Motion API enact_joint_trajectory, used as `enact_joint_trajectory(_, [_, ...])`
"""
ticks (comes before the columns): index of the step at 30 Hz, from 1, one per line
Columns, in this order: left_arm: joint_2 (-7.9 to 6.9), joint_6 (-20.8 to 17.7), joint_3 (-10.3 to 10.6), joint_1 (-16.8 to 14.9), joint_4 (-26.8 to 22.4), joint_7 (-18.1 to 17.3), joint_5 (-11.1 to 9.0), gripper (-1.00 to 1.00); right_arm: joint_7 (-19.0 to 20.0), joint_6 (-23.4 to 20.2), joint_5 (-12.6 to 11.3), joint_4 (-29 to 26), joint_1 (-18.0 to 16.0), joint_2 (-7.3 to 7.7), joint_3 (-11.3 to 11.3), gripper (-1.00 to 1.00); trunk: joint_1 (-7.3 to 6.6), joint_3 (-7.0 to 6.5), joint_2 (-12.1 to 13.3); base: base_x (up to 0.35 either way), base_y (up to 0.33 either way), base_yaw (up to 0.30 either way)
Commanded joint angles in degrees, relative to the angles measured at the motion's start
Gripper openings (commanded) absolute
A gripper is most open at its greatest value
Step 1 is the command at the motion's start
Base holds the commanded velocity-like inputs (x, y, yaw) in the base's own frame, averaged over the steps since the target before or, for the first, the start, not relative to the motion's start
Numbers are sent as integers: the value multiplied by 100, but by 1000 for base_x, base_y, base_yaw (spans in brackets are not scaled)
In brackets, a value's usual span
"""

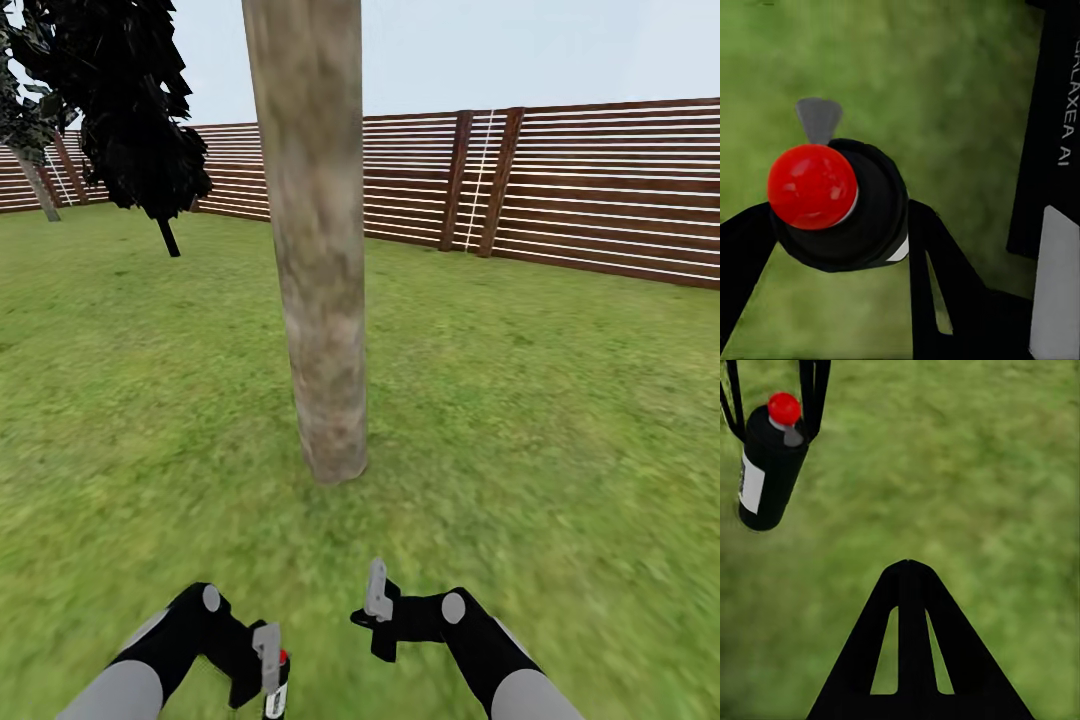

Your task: In the garden, pick up the pesticide atomizer on the floor and spray pesticide onto both trees until each tree trunk is fully covered.

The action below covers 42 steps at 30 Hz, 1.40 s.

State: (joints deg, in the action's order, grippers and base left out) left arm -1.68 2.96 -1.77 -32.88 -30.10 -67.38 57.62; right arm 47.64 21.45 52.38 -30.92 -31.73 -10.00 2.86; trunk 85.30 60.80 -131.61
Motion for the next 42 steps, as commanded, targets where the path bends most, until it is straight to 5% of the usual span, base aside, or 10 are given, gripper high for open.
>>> enact_joint_trajectory(1, [18,-16,-3,0,-66,59,22,-100,0,0,-4,2,0,0,-1,-100,0,0,0,0,0,0])
enact_joint_trajectory(6, [178,-29,-2,1,-144,285,43,-100,424,0,-9,-21,0,0,0,-100,0,0,0,0,0,0])
enact_joint_trajectory(28, [751,-20,-5,20,-145,559,25,-100,466,0,-18,-46,0,0,-3,-100,0,0,0,0,0,0])
enact_joint_trajectory(42, [879,50,-7,19,-119,703,-36,-100,466,0,-18,-46,0,0,-2,-100,0,0,0,0,0,0])
